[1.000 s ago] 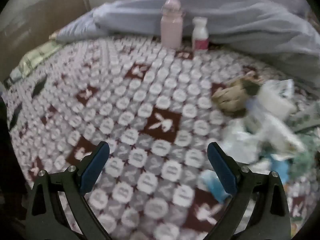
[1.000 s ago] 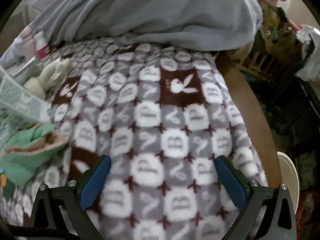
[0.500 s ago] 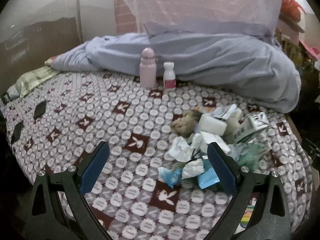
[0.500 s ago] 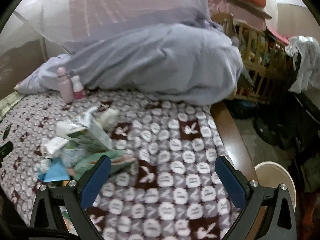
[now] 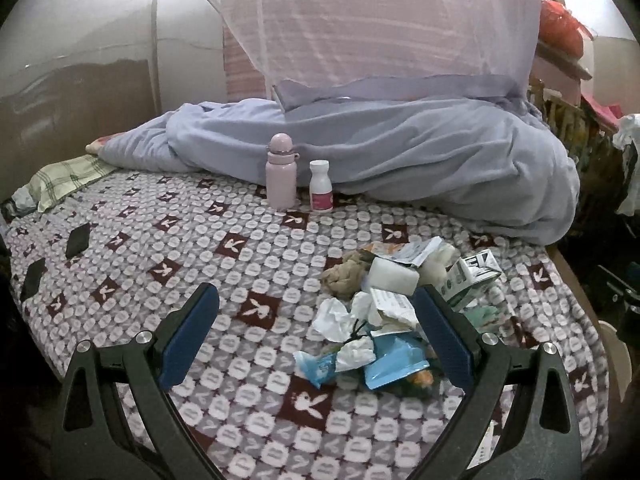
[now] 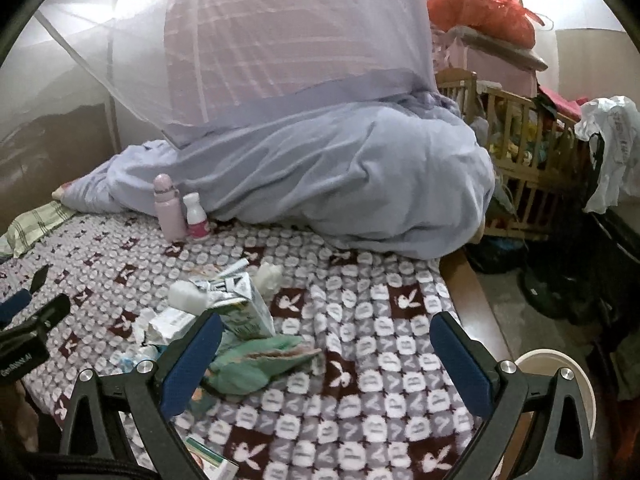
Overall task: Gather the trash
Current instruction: 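Move both tools toward the trash pile on the blanket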
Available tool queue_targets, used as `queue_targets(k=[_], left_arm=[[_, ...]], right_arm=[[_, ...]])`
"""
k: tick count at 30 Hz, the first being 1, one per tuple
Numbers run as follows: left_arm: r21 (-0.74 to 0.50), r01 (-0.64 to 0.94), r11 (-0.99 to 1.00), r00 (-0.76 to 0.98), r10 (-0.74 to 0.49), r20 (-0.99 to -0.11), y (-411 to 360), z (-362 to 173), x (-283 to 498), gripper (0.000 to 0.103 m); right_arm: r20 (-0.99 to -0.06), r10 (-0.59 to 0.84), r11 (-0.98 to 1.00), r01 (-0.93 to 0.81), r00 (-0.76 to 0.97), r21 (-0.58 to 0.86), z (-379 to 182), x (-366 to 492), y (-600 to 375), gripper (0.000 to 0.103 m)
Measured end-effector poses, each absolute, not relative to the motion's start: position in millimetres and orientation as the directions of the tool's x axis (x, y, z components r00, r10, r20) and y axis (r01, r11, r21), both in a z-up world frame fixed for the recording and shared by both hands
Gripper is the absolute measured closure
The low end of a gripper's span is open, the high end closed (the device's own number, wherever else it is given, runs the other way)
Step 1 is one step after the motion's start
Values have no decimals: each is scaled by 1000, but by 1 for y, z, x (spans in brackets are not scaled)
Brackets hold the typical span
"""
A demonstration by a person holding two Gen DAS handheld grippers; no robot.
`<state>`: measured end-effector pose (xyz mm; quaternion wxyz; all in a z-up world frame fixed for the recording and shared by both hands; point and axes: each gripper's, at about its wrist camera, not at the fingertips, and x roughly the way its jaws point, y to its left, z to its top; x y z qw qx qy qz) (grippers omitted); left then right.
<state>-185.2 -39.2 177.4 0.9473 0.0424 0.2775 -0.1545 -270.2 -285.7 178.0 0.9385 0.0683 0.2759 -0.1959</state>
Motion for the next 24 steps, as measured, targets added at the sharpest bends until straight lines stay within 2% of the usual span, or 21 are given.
queue_targets(k=[24], left_arm=[[-23, 312, 950, 798, -275, -536, -45, 177, -185, 5]], right_arm=[[-525, -335, 918, 396, 782, 4, 181, -271, -279, 0]])
